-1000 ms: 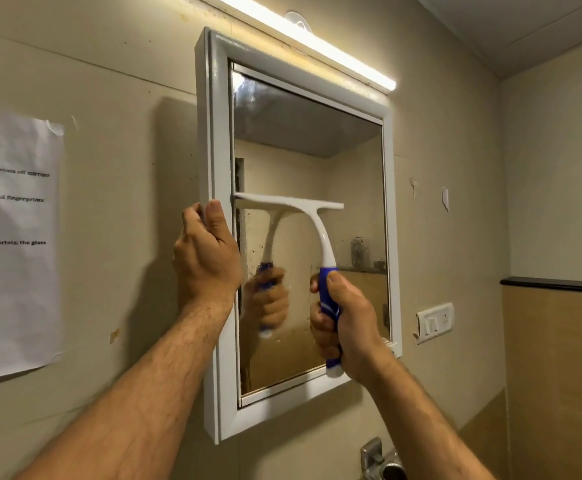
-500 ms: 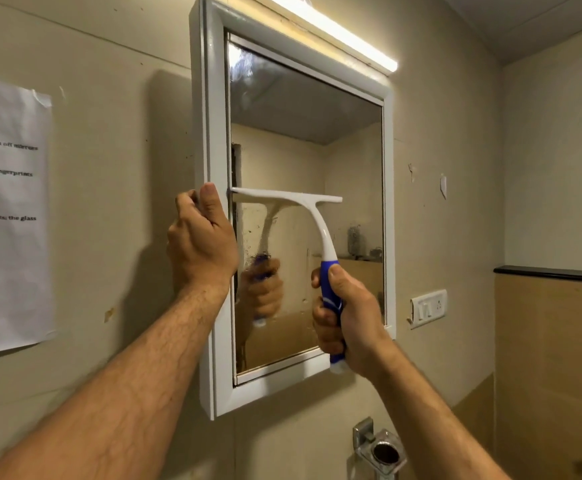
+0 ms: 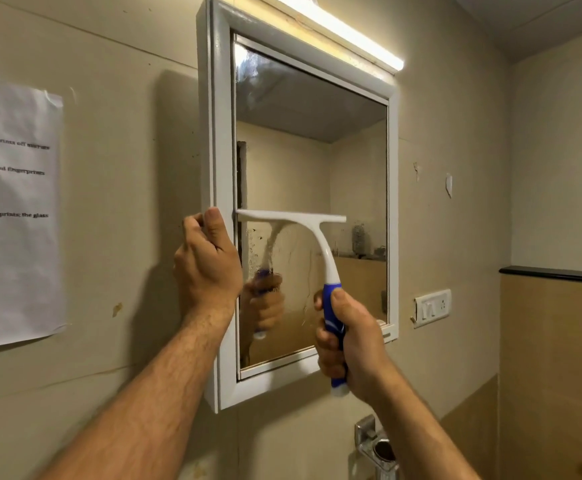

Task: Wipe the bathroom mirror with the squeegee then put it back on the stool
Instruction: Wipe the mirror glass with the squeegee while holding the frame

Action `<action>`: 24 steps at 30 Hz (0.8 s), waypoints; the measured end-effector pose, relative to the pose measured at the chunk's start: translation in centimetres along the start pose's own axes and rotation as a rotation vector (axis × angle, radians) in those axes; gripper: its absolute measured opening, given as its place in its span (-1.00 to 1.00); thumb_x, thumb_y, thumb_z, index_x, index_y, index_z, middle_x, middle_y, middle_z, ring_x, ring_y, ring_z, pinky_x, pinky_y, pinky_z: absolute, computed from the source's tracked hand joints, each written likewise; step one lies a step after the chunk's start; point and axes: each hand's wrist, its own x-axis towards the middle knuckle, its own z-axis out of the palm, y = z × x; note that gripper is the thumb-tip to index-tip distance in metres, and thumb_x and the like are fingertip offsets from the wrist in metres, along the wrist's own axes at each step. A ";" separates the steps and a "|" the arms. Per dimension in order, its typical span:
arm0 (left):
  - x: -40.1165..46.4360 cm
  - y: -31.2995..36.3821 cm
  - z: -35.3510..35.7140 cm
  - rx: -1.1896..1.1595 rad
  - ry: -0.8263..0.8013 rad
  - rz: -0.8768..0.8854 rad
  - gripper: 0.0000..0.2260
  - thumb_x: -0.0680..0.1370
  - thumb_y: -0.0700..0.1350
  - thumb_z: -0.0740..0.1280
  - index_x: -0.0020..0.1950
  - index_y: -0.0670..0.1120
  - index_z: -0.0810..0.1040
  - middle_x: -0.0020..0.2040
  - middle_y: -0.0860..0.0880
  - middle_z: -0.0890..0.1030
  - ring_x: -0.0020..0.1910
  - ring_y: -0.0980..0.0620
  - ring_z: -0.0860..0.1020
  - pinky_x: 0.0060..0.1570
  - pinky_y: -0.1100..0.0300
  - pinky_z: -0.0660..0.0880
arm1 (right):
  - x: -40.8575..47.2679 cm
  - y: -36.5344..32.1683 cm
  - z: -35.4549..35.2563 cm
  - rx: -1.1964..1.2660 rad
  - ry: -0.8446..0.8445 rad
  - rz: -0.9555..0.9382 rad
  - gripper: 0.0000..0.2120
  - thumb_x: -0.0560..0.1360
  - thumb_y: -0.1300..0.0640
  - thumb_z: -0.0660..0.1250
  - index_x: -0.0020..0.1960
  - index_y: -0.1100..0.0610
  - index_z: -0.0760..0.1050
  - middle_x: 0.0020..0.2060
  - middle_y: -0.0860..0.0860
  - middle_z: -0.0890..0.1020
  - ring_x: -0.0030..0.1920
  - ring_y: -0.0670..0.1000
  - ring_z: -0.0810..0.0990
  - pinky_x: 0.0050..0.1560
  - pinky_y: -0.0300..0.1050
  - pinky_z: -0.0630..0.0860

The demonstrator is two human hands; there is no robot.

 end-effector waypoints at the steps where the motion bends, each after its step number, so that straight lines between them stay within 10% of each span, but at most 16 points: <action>1: -0.1 -0.2 0.0 0.004 -0.006 0.001 -0.61 0.62 0.20 -0.06 -0.06 -0.05 0.38 -0.37 0.08 0.42 -0.43 0.09 0.38 -0.51 0.25 0.21 | 0.6 -0.6 -0.1 -0.002 -0.002 -0.009 -0.67 0.56 -0.17 0.15 -0.11 0.08 0.47 -0.48 -0.01 0.37 -0.55 -0.06 0.24 -0.54 -0.26 0.25; 12: -0.2 -0.9 0.0 0.075 -0.015 0.069 -0.57 0.63 0.19 -0.09 -0.07 -0.08 0.40 -0.27 -0.08 0.52 -0.27 -0.13 0.48 -0.35 0.07 0.37 | -1.7 4.2 -1.4 0.048 -0.030 0.035 -0.65 0.48 -0.23 0.20 -0.13 0.06 0.50 -0.50 0.01 0.37 -0.55 -0.03 0.23 -0.51 -0.23 0.23; 18: -0.7 -0.3 -0.3 0.115 -0.004 0.047 -0.63 0.64 0.15 -0.08 -0.09 -0.04 0.38 -0.35 0.10 0.41 -0.40 0.15 0.38 -0.46 0.28 0.23 | 0.3 0.8 -0.7 -0.012 -0.052 -0.026 -0.66 0.52 -0.16 0.15 -0.07 0.13 0.42 -0.49 0.00 0.37 -0.55 -0.06 0.24 -0.53 -0.24 0.24; 24: -0.7 -0.1 -0.2 0.133 0.049 0.056 -0.58 0.65 0.11 -0.06 -0.06 -0.14 0.45 -0.28 -0.10 0.54 -0.28 -0.13 0.48 -0.34 0.18 0.19 | 0.1 1.5 -1.5 0.099 -0.134 0.022 -0.65 0.53 -0.21 0.20 -0.02 0.08 0.47 -0.49 -0.02 0.39 -0.55 -0.07 0.26 -0.52 -0.26 0.27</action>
